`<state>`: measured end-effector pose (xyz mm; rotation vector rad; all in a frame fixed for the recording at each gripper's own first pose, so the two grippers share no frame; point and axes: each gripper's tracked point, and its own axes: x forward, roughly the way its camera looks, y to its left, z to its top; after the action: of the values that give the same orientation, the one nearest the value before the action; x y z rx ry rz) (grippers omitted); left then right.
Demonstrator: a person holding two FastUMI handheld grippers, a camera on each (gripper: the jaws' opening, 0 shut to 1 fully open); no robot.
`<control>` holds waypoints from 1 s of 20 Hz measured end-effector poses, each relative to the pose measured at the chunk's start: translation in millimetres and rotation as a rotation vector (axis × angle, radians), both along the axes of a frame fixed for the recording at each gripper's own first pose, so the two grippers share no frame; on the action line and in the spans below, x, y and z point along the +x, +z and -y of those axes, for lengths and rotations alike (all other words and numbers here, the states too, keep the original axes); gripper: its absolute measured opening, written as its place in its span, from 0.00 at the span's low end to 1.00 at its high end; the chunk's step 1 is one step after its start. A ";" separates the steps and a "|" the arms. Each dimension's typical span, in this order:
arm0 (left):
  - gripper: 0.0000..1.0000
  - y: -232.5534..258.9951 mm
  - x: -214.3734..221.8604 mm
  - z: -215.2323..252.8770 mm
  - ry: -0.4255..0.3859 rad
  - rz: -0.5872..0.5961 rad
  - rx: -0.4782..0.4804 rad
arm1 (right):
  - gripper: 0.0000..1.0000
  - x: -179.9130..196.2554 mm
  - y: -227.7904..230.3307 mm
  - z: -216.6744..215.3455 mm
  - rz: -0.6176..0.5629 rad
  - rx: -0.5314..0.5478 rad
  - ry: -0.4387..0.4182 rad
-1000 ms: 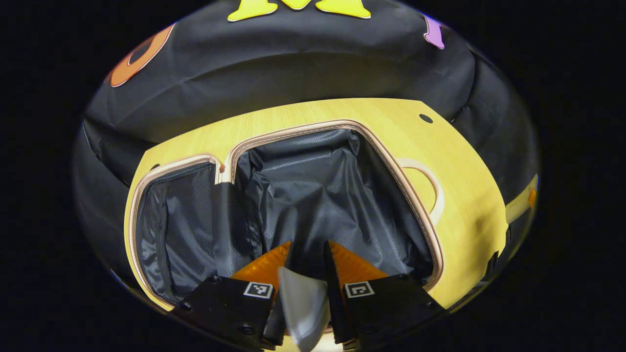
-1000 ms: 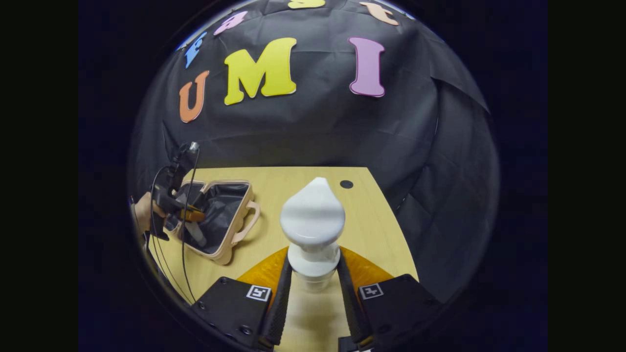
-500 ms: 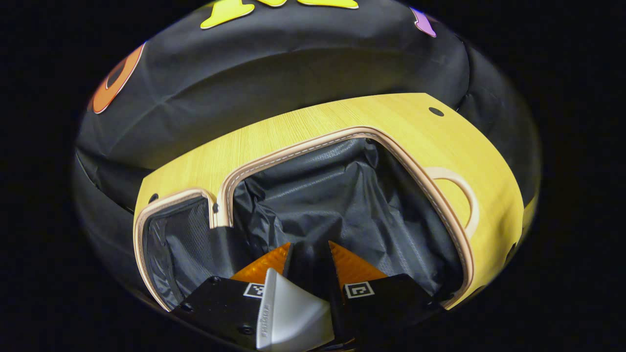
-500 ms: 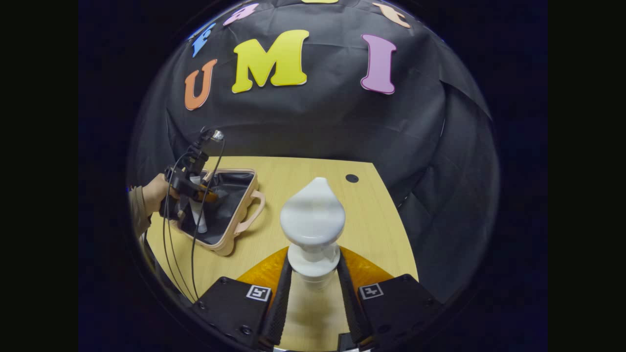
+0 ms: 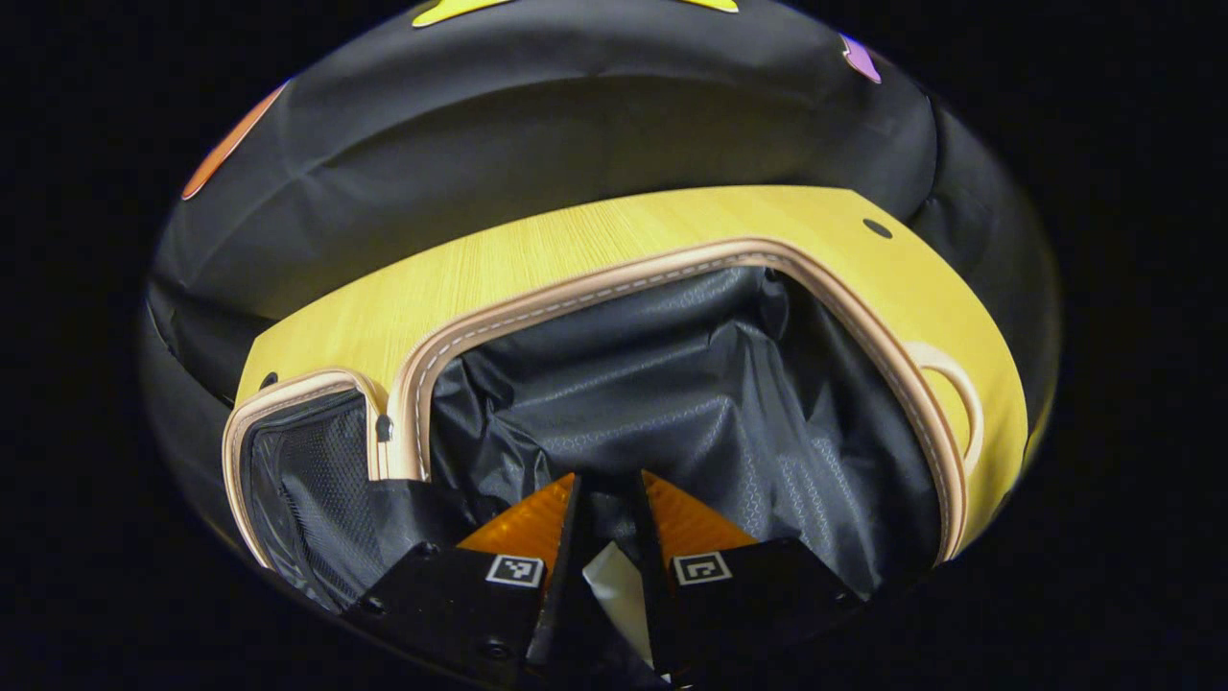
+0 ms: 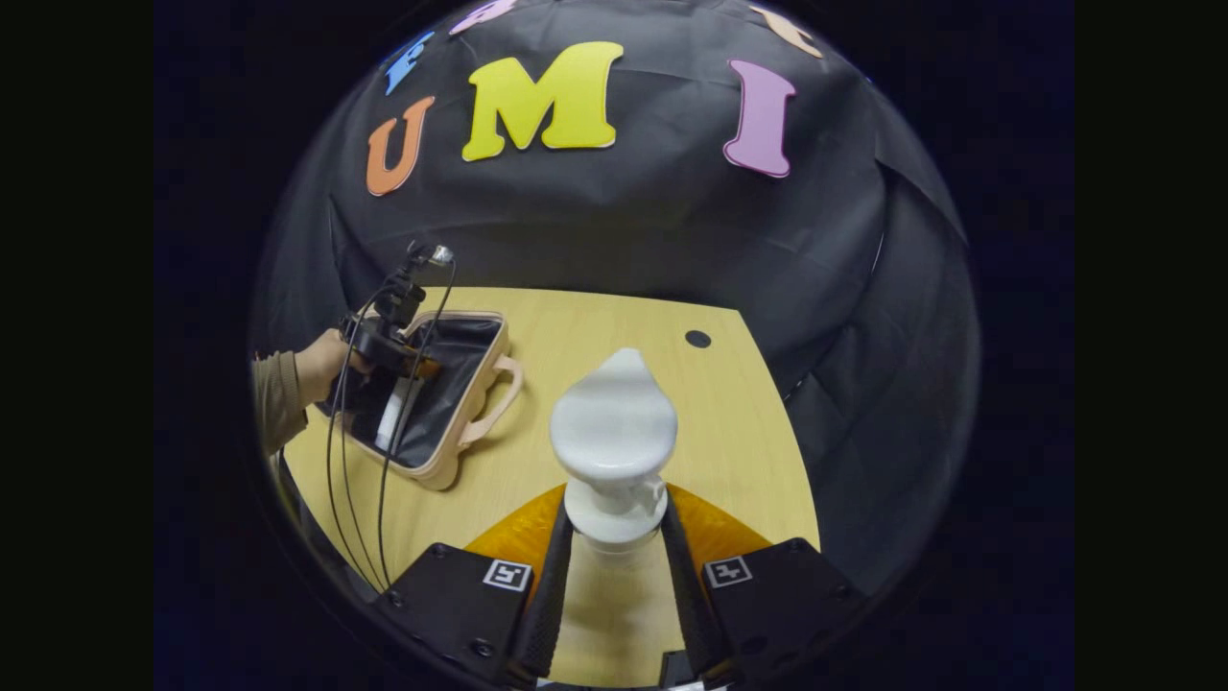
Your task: First open the suitcase, pack the skin care products into it, and then close the suitcase.
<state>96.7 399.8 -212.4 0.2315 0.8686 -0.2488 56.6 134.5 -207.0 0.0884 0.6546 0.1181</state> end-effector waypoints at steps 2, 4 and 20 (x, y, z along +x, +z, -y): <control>0.40 6.2 -4.5 -7.9 0.036 0.006 0.027 | 0.48 8.4 9.2 -14.9 0.003 0.010 0.025; 0.35 26.9 -14.0 -2.1 0.050 0.038 -0.026 | 0.48 21.9 26.3 -36.1 0.024 0.034 0.060; 0.45 77.0 -213.2 -117.3 0.370 0.144 -0.269 | 0.48 83.2 2.6 -270.1 -0.114 0.079 0.351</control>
<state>-116.5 517.1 -135.4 -0.1613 0.7103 -0.0012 139.8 404.6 -204.5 0.0555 0.7757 0.4806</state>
